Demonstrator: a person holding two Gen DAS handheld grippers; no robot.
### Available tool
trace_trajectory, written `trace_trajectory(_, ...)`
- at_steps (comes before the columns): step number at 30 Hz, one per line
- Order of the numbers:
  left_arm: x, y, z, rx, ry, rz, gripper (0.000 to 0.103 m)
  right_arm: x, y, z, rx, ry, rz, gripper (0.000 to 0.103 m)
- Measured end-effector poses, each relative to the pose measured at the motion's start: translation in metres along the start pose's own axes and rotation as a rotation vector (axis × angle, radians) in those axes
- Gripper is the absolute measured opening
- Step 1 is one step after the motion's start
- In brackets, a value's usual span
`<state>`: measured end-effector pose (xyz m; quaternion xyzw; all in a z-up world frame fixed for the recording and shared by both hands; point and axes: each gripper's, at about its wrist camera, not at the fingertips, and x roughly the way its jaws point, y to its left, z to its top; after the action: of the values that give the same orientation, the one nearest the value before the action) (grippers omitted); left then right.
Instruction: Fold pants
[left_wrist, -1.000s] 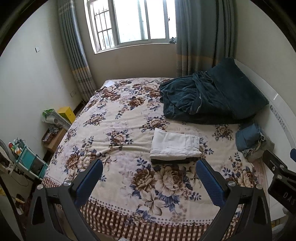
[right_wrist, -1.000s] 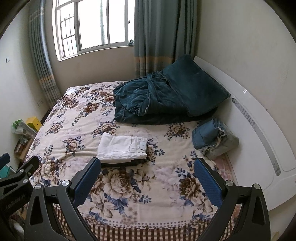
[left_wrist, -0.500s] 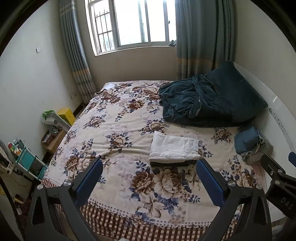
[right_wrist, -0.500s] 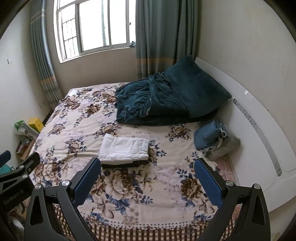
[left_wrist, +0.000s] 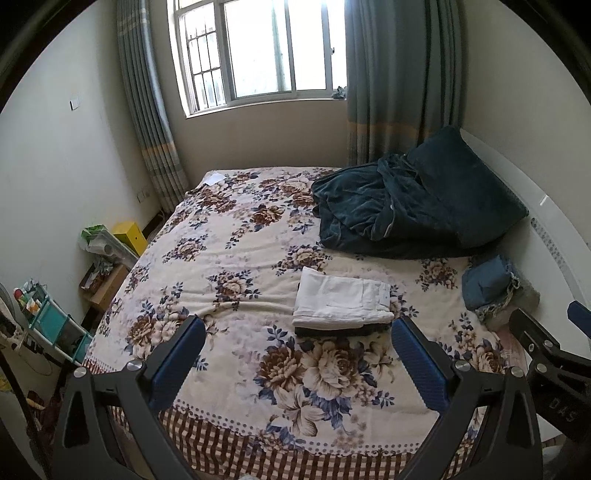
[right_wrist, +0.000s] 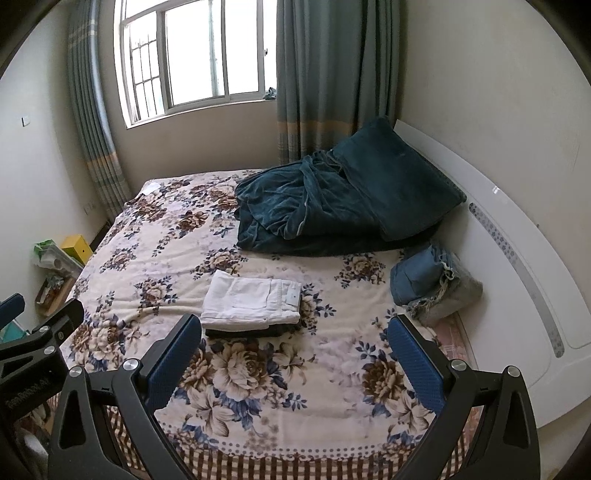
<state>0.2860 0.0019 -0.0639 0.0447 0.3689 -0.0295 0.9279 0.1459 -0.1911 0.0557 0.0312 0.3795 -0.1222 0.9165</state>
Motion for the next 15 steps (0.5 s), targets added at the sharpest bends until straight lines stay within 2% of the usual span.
trace_trajectory(15,-0.0024,-0.0008,-0.0008,0.000,-0.006,0.001,0.103,-0.0026,-0.0004,0.0034,0.001,-0.003,0.007,0.103)
